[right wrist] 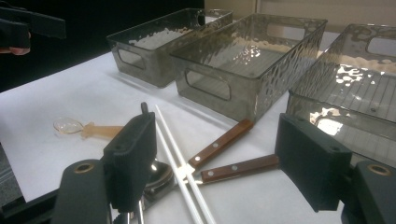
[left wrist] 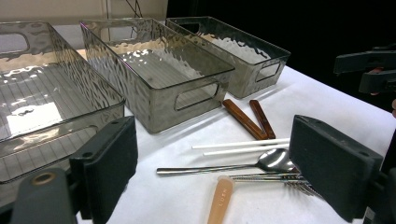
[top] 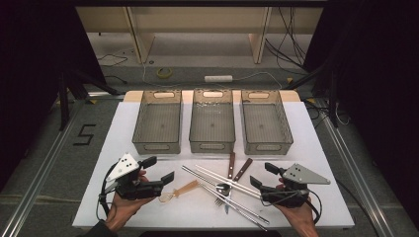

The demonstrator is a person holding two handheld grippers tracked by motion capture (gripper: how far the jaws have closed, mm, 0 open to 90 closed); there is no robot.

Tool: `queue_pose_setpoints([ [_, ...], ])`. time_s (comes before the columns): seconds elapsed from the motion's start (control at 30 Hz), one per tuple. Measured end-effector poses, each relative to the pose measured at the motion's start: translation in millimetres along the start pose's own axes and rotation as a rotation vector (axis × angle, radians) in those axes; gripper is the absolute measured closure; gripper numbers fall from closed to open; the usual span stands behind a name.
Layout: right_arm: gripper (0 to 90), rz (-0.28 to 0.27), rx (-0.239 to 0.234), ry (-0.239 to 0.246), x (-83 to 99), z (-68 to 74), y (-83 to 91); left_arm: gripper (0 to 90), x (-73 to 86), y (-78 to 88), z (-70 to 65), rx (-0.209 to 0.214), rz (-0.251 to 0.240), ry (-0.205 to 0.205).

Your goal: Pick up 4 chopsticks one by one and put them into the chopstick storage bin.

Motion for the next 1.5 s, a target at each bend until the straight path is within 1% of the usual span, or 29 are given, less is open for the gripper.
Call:
queue_pose_setpoints([
  [0.3, 31.9, 0.038, -0.026, 0.012, -1.8, 0.2, -0.2, 15.4, 0.2, -0.7, -0.5, 0.004, 0.003, 0.001],
  [0.37, 31.9, 0.046, -0.026, 0.015, -1.9, 0.6, -0.5, 15.3, 0.1, -0.6, -0.5, 0.004, 0.003, 0.001],
  [0.43, 31.9, 0.068, -0.036, 0.033, -2.1, 1.3, -1.2, 15.4, 0.1, -0.7, -0.5, 0.004, 0.004, 0.002],
  [0.47, 31.9, 0.091, -0.046, 0.053, -3.2, 3.0, -1.8, 15.3, 0.1, -0.8, -0.5, 0.004, 0.004, 0.002],
  [0.53, 32.5, 0.101, -0.051, 0.055, -3.7, 4.1, -1.8, 15.4, 0.3, -1.2, -0.5, 0.003, 0.005, 0.002],
  [0.57, 33.3, 0.117, -0.061, 0.067, -4.0, 5.4, -1.9, 15.4, 0.3, -1.2, -0.6, 0.004, 0.005, 0.002],
  [0.6, 33.6, 0.156, -0.081, 0.100, -4.4, 8.4, -3.2, 15.4, 0.2, -1.2, -0.6, 0.004, 0.005, 0.001],
  [0.63, 33.9, 0.174, -0.091, 0.116, -4.2, 9.4, -3.9, 15.4, 0.2, -1.2, -0.7, 0.004, 0.005, 0.001],
  [0.67, 33.9, 0.174, -0.091, 0.116, -4.2, 9.4, -3.9, 15.4, 0.2, -1.2, -0.7, 0.004, 0.005, 0.000],
  [0.7, 33.9, 0.241, -0.117, 0.155, -1.6, 12.8, -6.3, 15.4, 0.3, -1.2, -0.4, 0.004, 0.007, -0.002],
  [0.73, 34.2, 0.277, -0.133, 0.181, 0.7, 14.9, -7.6, 15.4, 0.5, -1.3, -0.2, 0.003, 0.009, -0.003],
  [0.77, 34.2, 0.277, -0.133, 0.181, 0.7, 14.9, -7.6, 15.4, 0.7, -1.3, -0.2, 0.004, 0.011, -0.003],
  [0.8, 35.3, 0.307, -0.138, 0.203, 2.9, 17.0, -8.9, 15.4, 0.8, -1.7, -0.2, 0.004, 0.011, -0.001],
  [0.83, 37.2, 0.364, -0.152, 0.243, 7.3, 21.4, -11.2, 15.4, 0.9, -2.0, -0.2, 0.003, 0.012, -0.001],
  [0.9, 38.9, 0.429, -0.170, 0.281, 12.8, 25.8, -13.7, 15.4, 1.2, -2.4, -0.2, 0.001, 0.015, -0.003],
  [0.93, 40.6, 0.464, -0.182, 0.294, 15.7, 28.2, -14.5, 15.4, 1.3, -2.5, -0.5, 0.002, 0.016, -0.002],
  [1.03, 46.3, 0.542, -0.204, 0.330, 23.7, 34.0, -17.8, 15.4, 1.2, -2.8, -0.8, 0.002, 0.016, -0.002],
  [1.07, 46.3, 0.542, -0.204, 0.330, 23.7, 34.0, -17.8, 15.4, 1.2, -2.9, -0.8, 0.003, 0.017, -0.004],
  [1.1, 50.0, 0.583, -0.206, 0.361, 28.7, 37.5, -20.1, 15.4, 1.2, -2.9, -0.8, 0.003, 0.017, -0.003],
  [1.13, 50.0, 0.583, -0.206, 0.361, 28.7, 37.5, -20.1, 15.4, 1.3, -2.9, -0.9, 0.003, 0.017, -0.002],
  [1.17, 52.4, 0.621, -0.216, 0.372, 33.7, 40.9, -22.4, 15.4, 1.3, -2.9, -0.8, 0.003, 0.018, -0.004],
  [1.2, 53.5, 0.648, -0.216, 0.378, 36.8, 41.9, -23.5, 15.4, 1.3, -2.8, -0.8, 0.003, 0.017, -0.003],
  [1.23, 53.5, 0.648, -0.216, 0.378, 36.8, 41.9, -23.5, 15.4, 1.3, -2.7, -0.8, 0.003, 0.018, -0.003],
  [1.27, 56.4, 0.683, -0.218, 0.385, 42.5, 42.9, -26.0, 15.4, 1.3, -2.4, -0.7, 0.003, 0.019, -0.005],
  [1.33, 57.2, 0.694, -0.221, 0.394, 45.3, 43.3, -27.3, 15.4, 1.0, -2.2, -0.8, 0.003, 0.019, -0.006],
  [1.37, 59.0, 0.721, -0.215, 0.399, 50.0, 44.7, -28.3, 15.4, 1.0, -2.2, -1.1, 0.005, 0.020, -0.006],
  [1.4, 59.0, 0.721, -0.215, 0.399, 50.0, 44.7, -28.3, 15.4, 1.1, -2.4, -1.2, 0.005, 0.019, -0.005],
  [1.43, 61.7, 0.732, -0.223, 0.414, 53.0, 45.3, -28.7, 15.4, 1.2, -2.6, -1.2, 0.005, 0.022, -0.006],
  [1.5, 64.0, 0.738, -0.220, 0.415, 55.5, 45.8, -29.6, 15.4, 1.2, -3.1, -1.4, 0.006, 0.022, -0.008],
])
Point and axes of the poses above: each handheld gripper's, and its own axes: y roughly backward along the jaws, x roughly out of its underside, z roughly to its left, the point moved 7 cm from there along -y, roughly forward along the jaws, and after that the axes turned 13 degrees about x, right-handed, at the moved point
